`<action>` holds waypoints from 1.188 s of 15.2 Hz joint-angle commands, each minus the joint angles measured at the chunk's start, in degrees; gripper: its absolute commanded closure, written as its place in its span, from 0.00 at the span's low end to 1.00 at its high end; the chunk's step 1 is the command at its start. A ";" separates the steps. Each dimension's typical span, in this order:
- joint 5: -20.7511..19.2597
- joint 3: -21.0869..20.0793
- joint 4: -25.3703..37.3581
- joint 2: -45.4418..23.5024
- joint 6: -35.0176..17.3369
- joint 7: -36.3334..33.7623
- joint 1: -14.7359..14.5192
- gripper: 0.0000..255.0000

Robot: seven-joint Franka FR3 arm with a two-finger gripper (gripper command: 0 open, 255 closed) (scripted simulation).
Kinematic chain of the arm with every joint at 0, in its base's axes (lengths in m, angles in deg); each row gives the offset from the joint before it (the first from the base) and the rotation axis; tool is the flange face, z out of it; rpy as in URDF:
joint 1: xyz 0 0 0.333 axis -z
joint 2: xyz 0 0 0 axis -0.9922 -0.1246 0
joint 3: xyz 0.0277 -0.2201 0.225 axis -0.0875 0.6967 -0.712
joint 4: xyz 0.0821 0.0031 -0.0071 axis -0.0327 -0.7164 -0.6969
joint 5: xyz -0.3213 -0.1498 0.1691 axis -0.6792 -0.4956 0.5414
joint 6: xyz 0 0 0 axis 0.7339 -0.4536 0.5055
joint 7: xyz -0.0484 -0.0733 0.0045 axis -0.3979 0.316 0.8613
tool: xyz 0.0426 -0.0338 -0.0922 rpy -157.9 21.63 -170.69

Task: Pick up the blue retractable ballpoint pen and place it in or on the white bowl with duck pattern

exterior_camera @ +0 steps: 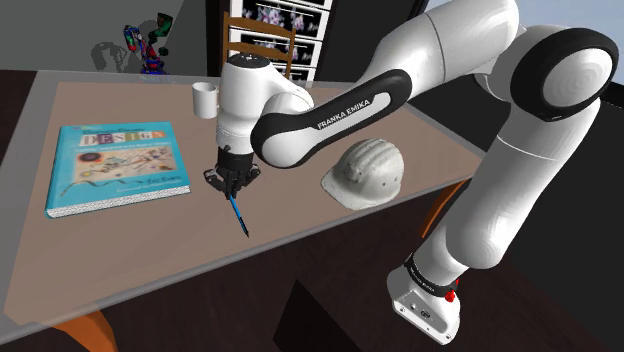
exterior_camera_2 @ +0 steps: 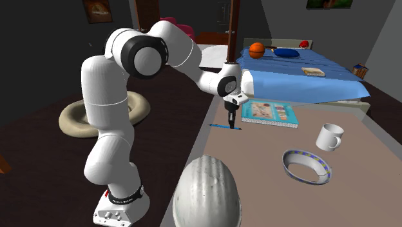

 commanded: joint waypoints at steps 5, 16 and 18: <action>1.64 -0.32 1.17 1.88 2.71 1.24 0.29 1.00; 5.04 -0.62 5.50 6.11 10.50 3.91 0.73 1.00; 5.49 -0.62 6.46 6.71 11.95 4.28 0.78 1.00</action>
